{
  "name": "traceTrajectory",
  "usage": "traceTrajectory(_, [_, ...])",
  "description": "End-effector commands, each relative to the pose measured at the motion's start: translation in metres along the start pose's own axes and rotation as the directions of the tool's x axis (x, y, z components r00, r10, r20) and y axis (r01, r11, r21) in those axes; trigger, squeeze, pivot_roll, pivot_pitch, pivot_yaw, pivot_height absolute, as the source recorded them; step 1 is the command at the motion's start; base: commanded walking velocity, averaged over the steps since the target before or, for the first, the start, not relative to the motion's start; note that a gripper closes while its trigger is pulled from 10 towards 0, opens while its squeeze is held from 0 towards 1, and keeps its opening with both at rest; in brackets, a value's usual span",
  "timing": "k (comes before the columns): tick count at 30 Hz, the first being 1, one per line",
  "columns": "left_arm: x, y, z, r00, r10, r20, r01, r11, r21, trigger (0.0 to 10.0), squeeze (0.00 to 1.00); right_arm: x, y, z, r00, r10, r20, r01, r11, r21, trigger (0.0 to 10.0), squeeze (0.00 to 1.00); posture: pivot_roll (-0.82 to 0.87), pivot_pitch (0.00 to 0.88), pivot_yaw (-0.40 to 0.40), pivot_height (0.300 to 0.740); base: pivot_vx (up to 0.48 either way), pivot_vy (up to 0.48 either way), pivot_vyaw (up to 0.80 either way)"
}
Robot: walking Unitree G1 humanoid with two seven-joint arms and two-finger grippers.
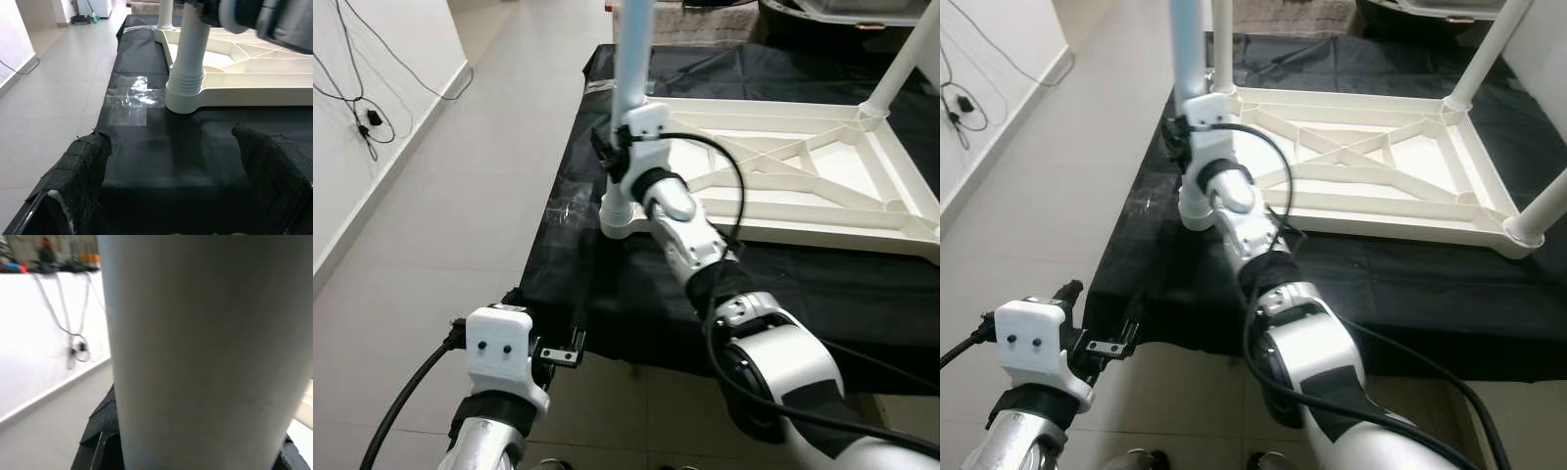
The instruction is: Building children table
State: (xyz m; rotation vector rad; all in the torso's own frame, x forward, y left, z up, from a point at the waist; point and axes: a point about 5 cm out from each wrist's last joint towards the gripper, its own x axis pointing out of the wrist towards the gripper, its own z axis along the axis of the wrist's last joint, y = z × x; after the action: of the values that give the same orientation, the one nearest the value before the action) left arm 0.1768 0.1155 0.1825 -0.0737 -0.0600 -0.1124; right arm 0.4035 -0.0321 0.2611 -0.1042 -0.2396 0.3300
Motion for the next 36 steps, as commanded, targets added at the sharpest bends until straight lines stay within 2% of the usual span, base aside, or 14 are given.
traceTrajectory(1, [0.000,0.002,-0.006,1.000,0.009,-0.025,-0.009,1.000,0.008,10.0,0.00,-0.015,-0.014,-0.051,0.955,-0.165,-0.247,0.160,0.986,-0.039,10.0,0.00,0.13,0.211,-0.034,0.740,0.000,0.000,0.00])
traceTrajectory(4, [0.001,0.002,-0.006,1.000,0.008,-0.023,-0.008,1.000,0.008,10.0,0.00,-0.016,-0.019,-0.052,0.924,-0.264,-0.277,0.271,0.962,-0.013,10.0,0.00,0.13,0.210,-0.036,0.740,0.000,0.000,0.00])
traceTrajectory(8, [0.002,0.003,-0.005,1.000,0.007,-0.017,-0.007,1.000,0.013,10.0,0.00,-0.022,-0.025,-0.051,0.816,-0.500,-0.289,0.522,0.853,-0.003,10.0,0.00,0.13,0.209,-0.034,0.740,0.000,0.000,0.00])
traceTrajectory(10, [0.002,0.003,-0.005,1.000,0.007,-0.017,-0.007,1.000,0.013,10.0,0.00,-0.022,-0.025,-0.051,0.810,-0.510,-0.290,0.532,0.847,-0.002,10.0,0.00,0.13,0.209,-0.034,0.740,0.000,0.000,0.00])
traceTrajectory(15, [0.004,0.005,-0.005,1.000,0.006,-0.016,-0.005,1.000,0.018,10.0,0.00,-0.034,-0.022,-0.056,0.639,-0.690,-0.341,0.734,0.680,0.000,10.0,0.00,0.14,0.207,-0.031,0.740,0.000,0.000,0.00])
traceTrajectory(19, [0.005,0.006,-0.005,1.000,0.004,-0.015,-0.004,1.000,0.021,10.0,0.00,-0.041,-0.014,-0.054,0.564,-0.766,-0.308,0.784,0.614,-0.093,10.0,0.00,0.15,0.205,-0.029,0.740,0.000,0.000,0.00])
traceTrajectory(25, [0.005,0.007,-0.004,1.000,0.005,-0.011,-0.005,1.000,0.023,10.0,0.00,-0.044,0.001,-0.056,0.561,-0.773,-0.296,0.781,0.613,-0.121,10.0,0.00,0.15,0.205,-0.029,0.740,0.000,0.000,0.00])
traceTrajectory(26, [0.006,0.007,-0.004,1.000,0.006,-0.010,-0.006,1.000,0.024,10.0,0.00,-0.043,0.007,-0.057,0.600,-0.744,-0.293,0.749,0.652,-0.122,10.0,0.00,0.15,0.203,-0.032,0.740,0.000,0.000,0.00])
traceTrajectory(27, [0.006,0.007,-0.004,1.000,0.006,-0.010,-0.006,1.000,0.024,10.0,0.00,-0.043,0.007,-0.057,0.600,-0.744,-0.293,0.749,0.652,-0.122,10.0,0.00,0.15,0.203,-0.032,0.740,0.000,0.000,0.00])
traceTrajectory(28, [0.006,0.007,-0.004,1.000,0.006,-0.010,-0.006,1.000,0.026,10.0,0.00,-0.042,0.012,-0.059,0.629,-0.710,-0.316,0.716,0.688,-0.118,10.0,0.00,0.15,0.203,-0.032,0.740,0.000,0.000,0.00])
traceTrajectory(32, [0.006,0.007,-0.004,1.000,0.005,-0.008,-0.005,1.000,0.026,10.0,0.00,-0.043,0.008,-0.068,0.628,-0.695,-0.350,0.688,0.706,-0.168,10.0,0.00,0.15,0.203,-0.032,0.740,0.000,0.000,0.00])
traceTrajectory(34, [0.007,0.007,-0.005,1.000,0.005,-0.007,-0.005,1.000,0.024,10.0,0.00,-0.048,-0.006,-0.071,0.567,-0.750,-0.339,0.724,0.651,-0.230,10.0,0.00,0.13,0.192,-0.033,0.740,0.000,0.000,0.00])
traceTrajectory(35, [0.007,0.007,-0.005,1.000,0.005,-0.007,-0.005,1.000,0.024,10.0,0.00,-0.048,-0.006,-0.071,0.567,-0.750,-0.339,0.724,0.651,-0.230,10.0,0.00,0.13,0.192,-0.033,0.740,0.000,0.000,0.00])
traceTrajectory(36, [0.007,0.007,-0.005,1.000,0.005,-0.007,-0.005,1.000,0.024,10.0,0.00,-0.049,-0.011,-0.071,0.541,-0.774,-0.329,0.740,0.624,-0.251,10.0,0.00,0.13,0.192,-0.033,0.740,0.000,0.000,0.00])
